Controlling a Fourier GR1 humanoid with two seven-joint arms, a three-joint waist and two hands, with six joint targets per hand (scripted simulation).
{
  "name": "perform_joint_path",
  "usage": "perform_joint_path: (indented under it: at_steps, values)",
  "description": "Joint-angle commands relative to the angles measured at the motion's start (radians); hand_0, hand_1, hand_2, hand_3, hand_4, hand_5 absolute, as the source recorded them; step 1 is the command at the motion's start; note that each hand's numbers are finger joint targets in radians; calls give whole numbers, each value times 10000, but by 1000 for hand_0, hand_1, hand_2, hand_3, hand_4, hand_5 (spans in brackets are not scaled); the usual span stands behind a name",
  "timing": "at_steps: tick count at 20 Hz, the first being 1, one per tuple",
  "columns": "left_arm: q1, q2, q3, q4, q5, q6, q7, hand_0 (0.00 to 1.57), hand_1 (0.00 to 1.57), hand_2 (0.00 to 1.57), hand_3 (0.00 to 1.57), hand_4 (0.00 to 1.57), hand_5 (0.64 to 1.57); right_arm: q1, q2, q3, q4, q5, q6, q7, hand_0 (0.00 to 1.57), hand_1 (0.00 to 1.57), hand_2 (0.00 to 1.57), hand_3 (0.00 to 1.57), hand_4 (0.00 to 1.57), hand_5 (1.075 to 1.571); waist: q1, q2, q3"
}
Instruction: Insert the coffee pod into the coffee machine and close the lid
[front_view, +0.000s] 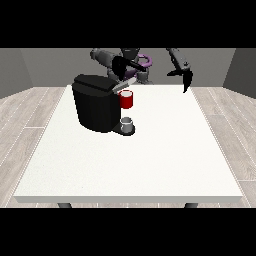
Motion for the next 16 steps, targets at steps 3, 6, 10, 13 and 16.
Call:
perform_joint_path:
  at_steps: [3, 6, 10, 13, 16]
  values:
    - [-83, 181, 65, 23, 117, -185, 61, 0, 0, 0, 0, 315, 1571, -559, 361, 869, 152, 483, 318, -1133, 0, 0, 0, 0, 407, 1571, 443, 34, -153]
    - [315, 124, 113, 302, 132, -170, -292, 0, 0, 0, 0, 354, 1571, -570, 410, 1054, 373, 215, 1193, -1147, 0, 0, 0, 0, 394, 1571, -28, -253, -154]
    - [67, -318, -212, 303, -130, 228, -314, 0, 0, 0, 0, 353, 1571, 423, 809, 2665, 544, 134, 490, -1674, 0, 0, 0, 0, 487, 1571, 8, -346, -153]
    - [313, -143, -100, 869, -343, 279, -1204, 0, 0, 0, 0, 168, 1571, 850, 815, 3788, -219, -396, 1124, -2140, 0, 0, 0, 0, 507, 1571, -156, -362, -156]
    - [574, -288, -247, 399, -92, 39, -370, 0, 0, 0, 0, 168, 1571, 2462, 819, 4392, -201, -1163, 1415, -3490, 0, 0, 0, 0, 461, 1571, -95, -715, -141]
